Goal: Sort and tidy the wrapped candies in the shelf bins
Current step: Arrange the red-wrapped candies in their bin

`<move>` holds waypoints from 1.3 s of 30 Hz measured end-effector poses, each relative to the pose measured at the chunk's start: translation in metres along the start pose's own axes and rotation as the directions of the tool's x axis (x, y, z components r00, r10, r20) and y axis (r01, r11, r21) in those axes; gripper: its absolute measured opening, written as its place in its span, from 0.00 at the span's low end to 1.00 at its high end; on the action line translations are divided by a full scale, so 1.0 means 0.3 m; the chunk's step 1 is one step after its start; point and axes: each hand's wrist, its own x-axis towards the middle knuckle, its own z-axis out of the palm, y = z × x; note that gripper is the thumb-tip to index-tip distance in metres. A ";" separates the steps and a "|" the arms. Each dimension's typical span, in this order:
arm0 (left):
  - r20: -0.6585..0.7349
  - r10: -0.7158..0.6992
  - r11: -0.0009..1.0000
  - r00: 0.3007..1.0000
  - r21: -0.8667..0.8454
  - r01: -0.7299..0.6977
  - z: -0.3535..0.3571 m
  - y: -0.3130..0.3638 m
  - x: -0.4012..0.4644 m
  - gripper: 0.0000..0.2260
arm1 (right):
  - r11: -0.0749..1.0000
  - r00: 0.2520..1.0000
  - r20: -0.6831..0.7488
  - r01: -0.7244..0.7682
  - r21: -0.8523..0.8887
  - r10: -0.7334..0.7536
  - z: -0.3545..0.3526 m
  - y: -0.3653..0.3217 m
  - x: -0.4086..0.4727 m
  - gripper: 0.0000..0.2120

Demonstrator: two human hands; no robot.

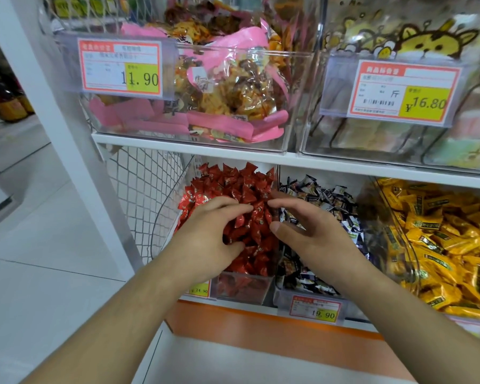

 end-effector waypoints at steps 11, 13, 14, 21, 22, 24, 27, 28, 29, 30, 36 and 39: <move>-0.036 0.023 0.993 0.999 0.113 -0.019 0.027 -0.017 0.019 0.18 | 1.000 1.000 0.008 -0.024 -0.003 0.024 -0.004 0.001 0.002 0.14; -0.095 0.025 0.995 0.995 0.094 -0.017 0.021 -0.026 0.011 0.17 | 1.000 1.000 0.011 -0.020 0.000 0.020 -0.003 0.003 0.003 0.14; -0.110 0.017 0.996 0.994 0.084 -0.008 0.015 -0.028 0.005 0.17 | 1.000 1.000 0.010 -0.006 -0.013 0.006 -0.004 0.004 0.003 0.14; -0.079 0.003 1.000 0.997 -0.007 -0.004 -0.014 0.041 -0.018 0.20 | 0.993 0.998 0.043 0.044 -0.106 -0.040 -0.050 -0.008 -0.036 0.22; -0.087 0.017 1.000 0.996 -0.012 -0.018 -0.013 0.059 -0.021 0.20 | 0.993 0.999 0.037 0.040 -0.111 -0.036 -0.064 -0.012 -0.043 0.22; -0.098 0.058 0.998 0.994 -0.002 -0.059 -0.012 0.096 -0.025 0.20 | 0.989 1.000 0.003 0.026 -0.143 -0.026 -0.099 -0.013 -0.055 0.23; -0.063 0.092 0.996 0.994 -0.007 -0.093 -0.004 0.147 -0.040 0.22 | 0.966 0.999 -0.050 -0.017 -0.259 0.004 -0.165 -0.007 -0.080 0.25; -0.045 0.100 0.995 0.994 -0.007 -0.100 0.002 0.160 -0.049 0.23 | 0.944 0.999 -0.051 -0.025 -0.329 0.009 -0.183 -0.003 -0.091 0.25; -0.028 0.108 0.994 0.994 -0.003 -0.108 0.010 0.169 -0.057 0.23 | 0.911 0.999 -0.033 -0.018 -0.411 0.004 -0.196 0.002 -0.100 0.25; -0.015 0.114 0.993 0.993 0.002 -0.114 0.020 0.177 -0.064 0.24 | 0.874 1.000 0.004 0.003 -0.485 -0.001 -0.203 0.008 -0.108 0.26; -0.068 0.113 0.994 0.991 -0.001 -0.114 0.048 0.193 -0.068 0.22 | 0.717 0.977 0.176 0.034 -0.697 0.124 -0.175 0.091 -0.086 0.35; -0.078 0.108 0.994 0.991 -0.017 -0.110 0.055 0.191 -0.062 0.21 | 0.723 0.982 0.128 -0.010 -0.691 0.136 -0.194 0.130 -0.062 0.34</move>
